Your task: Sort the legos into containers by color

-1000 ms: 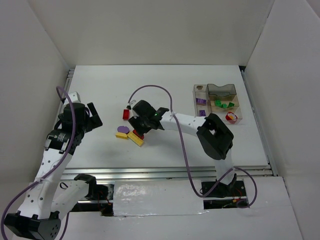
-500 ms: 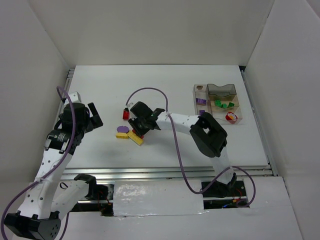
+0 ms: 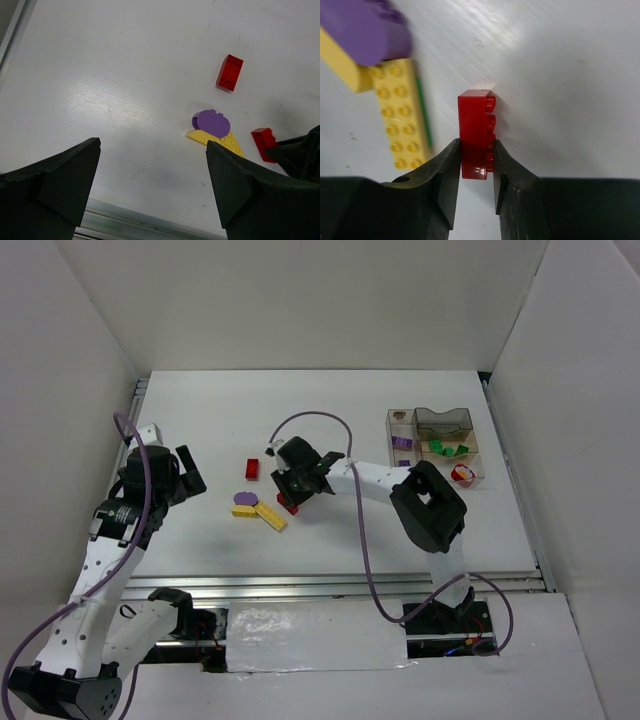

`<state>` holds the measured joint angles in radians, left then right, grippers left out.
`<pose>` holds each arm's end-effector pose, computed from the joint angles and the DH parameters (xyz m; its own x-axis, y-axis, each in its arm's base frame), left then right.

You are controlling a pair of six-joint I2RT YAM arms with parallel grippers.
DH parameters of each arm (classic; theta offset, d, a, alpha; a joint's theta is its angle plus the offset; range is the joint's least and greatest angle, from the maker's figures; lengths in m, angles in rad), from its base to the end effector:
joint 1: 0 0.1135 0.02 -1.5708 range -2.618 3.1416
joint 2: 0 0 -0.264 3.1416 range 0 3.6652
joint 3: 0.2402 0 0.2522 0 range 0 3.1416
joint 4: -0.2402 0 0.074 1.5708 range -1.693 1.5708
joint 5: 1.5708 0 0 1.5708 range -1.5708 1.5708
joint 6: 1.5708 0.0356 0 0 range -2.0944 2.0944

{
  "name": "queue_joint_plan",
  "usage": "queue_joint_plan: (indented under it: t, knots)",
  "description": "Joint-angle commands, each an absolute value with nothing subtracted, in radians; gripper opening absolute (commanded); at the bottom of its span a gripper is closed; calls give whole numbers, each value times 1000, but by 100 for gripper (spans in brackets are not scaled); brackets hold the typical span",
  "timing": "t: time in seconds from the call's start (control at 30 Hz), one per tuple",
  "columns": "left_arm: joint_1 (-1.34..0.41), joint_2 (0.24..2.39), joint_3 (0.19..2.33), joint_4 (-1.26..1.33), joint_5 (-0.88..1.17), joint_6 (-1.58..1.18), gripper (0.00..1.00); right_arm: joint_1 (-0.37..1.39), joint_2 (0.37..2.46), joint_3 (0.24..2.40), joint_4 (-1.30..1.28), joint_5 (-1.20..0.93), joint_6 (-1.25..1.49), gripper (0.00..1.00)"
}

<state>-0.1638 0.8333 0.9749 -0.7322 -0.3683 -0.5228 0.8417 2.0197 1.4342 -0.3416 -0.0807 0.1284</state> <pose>0.1654 -0.0144 0.3432 -0.4047 -0.4053 -0.8198 -0.3981 0.8851 -0.2410 0.2894 0.3283 0.1784 -0.6278 -0.5112 -0.5870 -0.7010 0.6992 0.1408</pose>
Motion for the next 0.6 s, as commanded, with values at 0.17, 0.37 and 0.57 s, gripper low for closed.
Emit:
queue_joint_plan:
  t: [0.17, 0.37, 0.57]
  knots:
    - [-158, 827, 983, -698, -364, -503, 100, 580, 1718, 1253, -311, -10, 253, 0]
    - [-158, 827, 986, -703, -365, -505, 100, 324, 1560, 1206, -437, 187, 397, 0]
    - [-158, 828, 988, -699, -351, -502, 99, 66, 1430, 1083, -387, 325, 592, 0]
